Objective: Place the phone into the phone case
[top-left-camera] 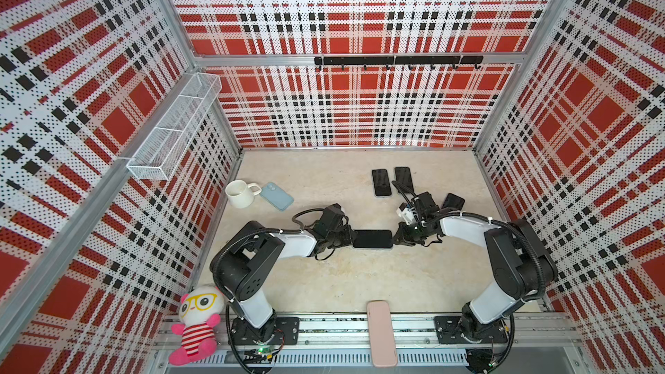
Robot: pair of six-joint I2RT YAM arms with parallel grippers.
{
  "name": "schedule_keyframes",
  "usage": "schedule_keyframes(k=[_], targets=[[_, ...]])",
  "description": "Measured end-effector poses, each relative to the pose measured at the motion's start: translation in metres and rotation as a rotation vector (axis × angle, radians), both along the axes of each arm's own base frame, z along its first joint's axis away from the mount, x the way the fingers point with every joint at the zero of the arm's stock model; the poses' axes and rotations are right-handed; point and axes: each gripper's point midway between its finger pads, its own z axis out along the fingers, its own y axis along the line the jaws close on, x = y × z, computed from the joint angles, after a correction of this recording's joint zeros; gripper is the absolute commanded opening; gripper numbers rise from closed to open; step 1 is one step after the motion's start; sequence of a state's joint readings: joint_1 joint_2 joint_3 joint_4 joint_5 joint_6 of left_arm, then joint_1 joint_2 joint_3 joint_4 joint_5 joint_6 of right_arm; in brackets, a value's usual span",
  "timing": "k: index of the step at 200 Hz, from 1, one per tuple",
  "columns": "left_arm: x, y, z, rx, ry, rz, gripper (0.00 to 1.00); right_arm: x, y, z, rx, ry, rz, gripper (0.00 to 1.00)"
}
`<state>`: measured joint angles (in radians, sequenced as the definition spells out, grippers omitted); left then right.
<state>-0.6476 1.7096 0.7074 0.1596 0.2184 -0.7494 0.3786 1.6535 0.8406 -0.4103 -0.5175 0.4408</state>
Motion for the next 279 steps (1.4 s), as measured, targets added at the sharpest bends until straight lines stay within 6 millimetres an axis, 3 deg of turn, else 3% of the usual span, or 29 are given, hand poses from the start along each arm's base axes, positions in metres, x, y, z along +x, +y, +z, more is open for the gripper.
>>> schedule_keyframes(k=[78, 225, 279], targets=[[0.0, 0.0, 0.0, -0.008, -0.013, 0.039, 0.22, -0.008, 0.001, -0.01, -0.125, -0.016, -0.02, 0.07], [0.002, 0.002, -0.001, 0.004, -0.019, 0.069, 0.18, -0.004, 0.005, -0.024, -0.247, 0.055, -0.056, 0.06], [0.003, 0.003, 0.0, 0.016, -0.024, 0.06, 0.17, 0.001, 0.008, -0.01, -0.297, -0.033, -0.04, 0.19]])
